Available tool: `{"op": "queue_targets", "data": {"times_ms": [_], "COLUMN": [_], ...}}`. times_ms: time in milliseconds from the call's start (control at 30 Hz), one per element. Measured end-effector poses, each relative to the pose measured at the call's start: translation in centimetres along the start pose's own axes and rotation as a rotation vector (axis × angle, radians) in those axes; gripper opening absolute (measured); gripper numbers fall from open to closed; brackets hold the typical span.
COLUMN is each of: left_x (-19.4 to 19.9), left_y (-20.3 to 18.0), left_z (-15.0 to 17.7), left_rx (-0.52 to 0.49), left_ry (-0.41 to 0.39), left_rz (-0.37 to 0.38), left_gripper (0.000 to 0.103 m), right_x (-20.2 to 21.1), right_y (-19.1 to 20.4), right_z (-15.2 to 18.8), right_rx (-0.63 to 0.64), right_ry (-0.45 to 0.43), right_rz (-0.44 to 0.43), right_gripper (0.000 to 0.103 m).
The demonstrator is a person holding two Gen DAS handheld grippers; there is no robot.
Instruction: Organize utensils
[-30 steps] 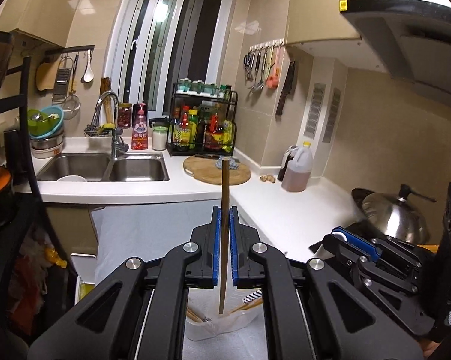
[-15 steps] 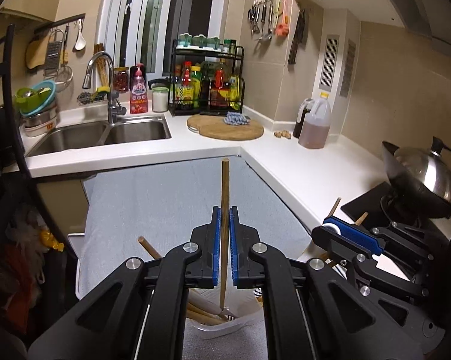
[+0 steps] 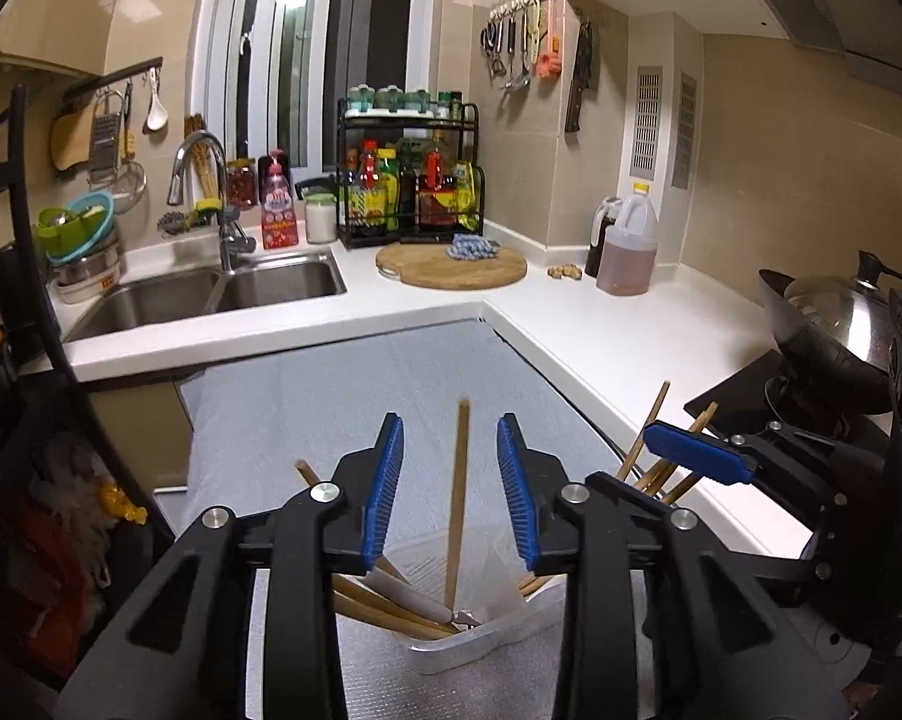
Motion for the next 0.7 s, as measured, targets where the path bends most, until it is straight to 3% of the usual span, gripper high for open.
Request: {"op": "queue_targets", "data": {"times_ms": [167,233,300,333,500,700], "left_x": [3.3,5.0,7.3,8.1,12.1,11.8], "left_y": [0.2,0.0,-0.3,-0.4,-0.4,-0.2], "left_z": [-1.2,-1.3,-1.1,-0.8,3.6,10.9], "left_rx": [0.011,0.013,0.003,-0.002,0.018,0.123], "left_ry": [-0.045,-0.065,-0.096,-0.108,-0.133,-0.080], "left_rz": [-0.025,-0.031,-0.046,-0.059,-0.104,-0.151], "left_gripper": [0.048,0.060,0.067,0.072,0.082,0.088], "right_x": [3.2,5.1,7.5,8.5,12.0,11.7], "right_y": [-0.5,-0.7,-1.1,-1.4,-2.3,-2.0], "right_z": [-0.9,-0.9,-0.5,-0.2,3.7,8.0], "right_rx": [0.002,-0.005,-0.023,-0.032,-0.098,-0.058], "right_ry": [-0.050,-0.081,-0.120,-0.133,-0.124,-0.087], "right_rz": [0.031,0.054,0.079,0.087,0.101,0.119], "right_gripper": [0.054,0.066,0.091,0.095,0.098,0.098]}}
Point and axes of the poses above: each gripper's, at about its wrist camera, not at the fingertips, and x roughly against the way its jaws point, y to its left, z to its underside, the point moved 5 cm from there along -x, roughly the way its jaws point, and after that the axes turned 6 degrees about y, right-handed, at the moved point
